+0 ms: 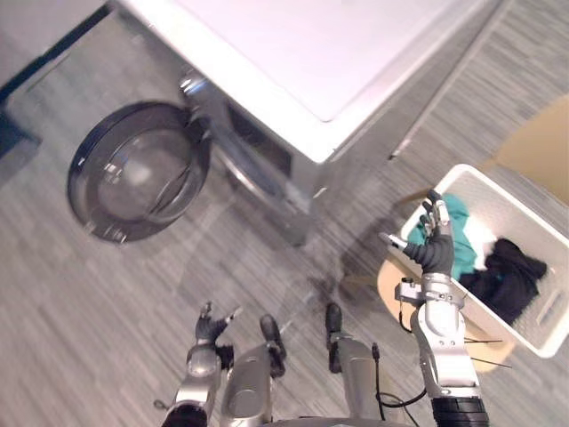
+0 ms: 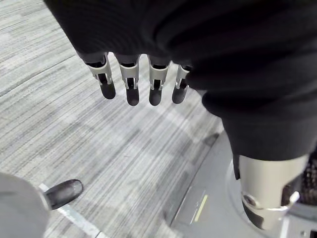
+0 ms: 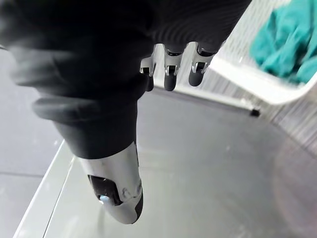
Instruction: Pick up the laundry basket with both hands and put the clothes into the washing machine.
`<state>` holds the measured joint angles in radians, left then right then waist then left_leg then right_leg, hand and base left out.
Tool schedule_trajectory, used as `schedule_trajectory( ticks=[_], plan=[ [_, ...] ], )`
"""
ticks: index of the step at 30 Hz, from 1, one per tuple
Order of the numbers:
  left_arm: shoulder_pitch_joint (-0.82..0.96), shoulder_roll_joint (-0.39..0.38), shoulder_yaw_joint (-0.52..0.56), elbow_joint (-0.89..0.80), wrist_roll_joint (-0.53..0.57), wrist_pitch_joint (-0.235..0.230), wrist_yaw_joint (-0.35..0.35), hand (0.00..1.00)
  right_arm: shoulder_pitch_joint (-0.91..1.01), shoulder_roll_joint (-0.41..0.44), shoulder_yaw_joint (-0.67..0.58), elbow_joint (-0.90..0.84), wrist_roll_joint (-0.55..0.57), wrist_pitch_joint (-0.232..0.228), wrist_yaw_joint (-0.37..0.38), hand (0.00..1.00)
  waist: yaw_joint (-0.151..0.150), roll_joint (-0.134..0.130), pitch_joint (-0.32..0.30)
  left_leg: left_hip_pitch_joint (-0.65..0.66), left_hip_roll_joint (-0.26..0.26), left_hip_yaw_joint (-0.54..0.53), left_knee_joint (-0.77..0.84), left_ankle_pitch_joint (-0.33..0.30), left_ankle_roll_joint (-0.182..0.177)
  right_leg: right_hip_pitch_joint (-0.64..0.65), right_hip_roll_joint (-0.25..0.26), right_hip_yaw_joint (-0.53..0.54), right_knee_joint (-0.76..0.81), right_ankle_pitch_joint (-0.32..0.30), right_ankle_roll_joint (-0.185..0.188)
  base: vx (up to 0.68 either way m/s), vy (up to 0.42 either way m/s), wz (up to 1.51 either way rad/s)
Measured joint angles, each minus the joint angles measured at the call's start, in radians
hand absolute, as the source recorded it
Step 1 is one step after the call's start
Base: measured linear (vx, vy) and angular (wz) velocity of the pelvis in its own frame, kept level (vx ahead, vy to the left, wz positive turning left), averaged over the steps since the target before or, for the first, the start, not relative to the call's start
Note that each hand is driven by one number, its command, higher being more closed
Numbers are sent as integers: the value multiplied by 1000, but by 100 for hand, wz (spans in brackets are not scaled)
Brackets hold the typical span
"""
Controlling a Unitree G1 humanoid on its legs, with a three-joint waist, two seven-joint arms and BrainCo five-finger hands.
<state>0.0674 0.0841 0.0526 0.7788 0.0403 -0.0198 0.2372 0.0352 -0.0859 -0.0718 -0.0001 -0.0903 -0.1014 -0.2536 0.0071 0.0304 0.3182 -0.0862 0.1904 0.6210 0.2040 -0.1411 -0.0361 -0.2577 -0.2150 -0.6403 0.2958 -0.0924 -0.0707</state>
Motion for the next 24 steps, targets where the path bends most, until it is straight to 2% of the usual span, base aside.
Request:
schedule_trajectory(
  ticks=[1,2,3,4,5,7,8,9,10,11,13,15,16,17,18,21,23,24],
  plan=[
    [-2,2,3,14,2,0,-1,0,2,0,-1,11,0,1,2,0,-3,0,-2,2,9,14,14,-8,-7,7,4,-3,-4,8,12,32,-85,-92],
    [-2,4,21,28,4,2,-4,0,4,-1,-7,25,0,2,6,0,-17,4,-4,9,19,25,28,-17,-19,7,27,24,-14,17,26,36,-129,-91],
    [-2,-6,39,55,12,4,-9,0,21,-5,-15,27,1,2,9,0,-25,8,-14,31,43,62,37,-29,-36,9,72,74,-37,18,25,52,-123,-96],
    [1,-6,39,60,13,6,-14,0,30,-10,-15,27,0,2,9,0,-24,7,-15,42,57,77,53,-39,-43,8,82,99,-40,12,30,93,-169,-127],
    [4,-9,39,69,14,8,-18,0,34,-25,-15,28,-3,2,8,0,-21,7,-16,54,88,80,105,-61,-48,4,107,142,-28,-9,28,81,-143,-114],
    [1,-14,40,88,19,8,-20,0,43,-50,-16,28,-24,3,-1,0,-26,3,-17,38,140,60,262,-64,-51,-2,120,200,7,-34,19,91,-172,-105],
    [2,-16,39,87,20,5,-20,0,45,-66,-16,30,-35,3,-7,0,-27,10,-20,18,172,32,361,-56,-39,1,132,230,17,-42,16,110,-140,-109],
    [1,-17,39,94,20,-1,-19,0,43,-87,-13,34,-45,12,-7,0,-29,19,-25,-43,200,-82,519,-17,26,20,152,276,15,-47,8,98,-69,-99],
    [1,-17,38,95,20,-5,-19,0,42,-91,-7,37,-51,14,-7,0,-29,20,-25,-68,192,-142,556,-34,20,28,156,295,12,-48,7,127,-8,-104],
    [1,-19,37,94,20,-14,-20,0,38,-101,-7,48,-68,18,-10,0,-28,21,-26,-98,150,-240,571,-76,-6,42,159,329,2,-46,3,110,26,-78],
    [1,-19,36,94,20,-26,-20,0,36,-114,-6,72,-96,29,-10,0,-21,21,-27,-119,84,-339,508,-106,-19,57,160,368,-12,-39,-3,141,60,-73],
    [2,-11,36,95,20,-28,-20,0,18,-140,6,114,-141,37,-8,0,-13,21,-27,-144,5,-434,316,-104,-22,65,160,426,-30,-25,14,178,128,-74],
    [2,-8,37,95,20,-28,-20,0,5,-148,14,134,-153,38,-8,0,-11,22,-27,-146,-9,-452,260,-100,-28,65,160,442,-31,-14,29,146,175,-77],
    [2,-6,34,97,21,-27,-20,0,-21,-169,31,174,-169,41,-10,0,-4,30,-31,-133,-25,-484,125,-58,-66,62,164,463,-30,-6,43,191,247,-84],
    [-2,1,29,112,21,-28,-20,0,-42,-191,50,197,-191,46,-6,0,11,29,-27,-121,-37,-472,82,38,-49,60,162,496,-27,-4,72,166,222,-70],
    [-8,6,24,121,25,-28,-20,0,-99,-241,99,216,-222,44,-5,0,6,27,-27,-153,-85,-449,79,38,-44,44,116,512,-80,23,120,147,227,-15],
    [-8,13,18,126,35,-28,-19,0,-159,-264,133,260,-239,44,-4,0,8,29,-21,-171,-103,-437,80,38,-42,30,102,518,-94,36,138,95,205,-6],
    [-7,12,18,129,35,-27,-17,0,-222,-284,171,305,-247,46,-4,0,14,38,-8,-179,-107,-428,85,34,-23,24,98,525,-102,53,140,71,173,-9]
  ],
)
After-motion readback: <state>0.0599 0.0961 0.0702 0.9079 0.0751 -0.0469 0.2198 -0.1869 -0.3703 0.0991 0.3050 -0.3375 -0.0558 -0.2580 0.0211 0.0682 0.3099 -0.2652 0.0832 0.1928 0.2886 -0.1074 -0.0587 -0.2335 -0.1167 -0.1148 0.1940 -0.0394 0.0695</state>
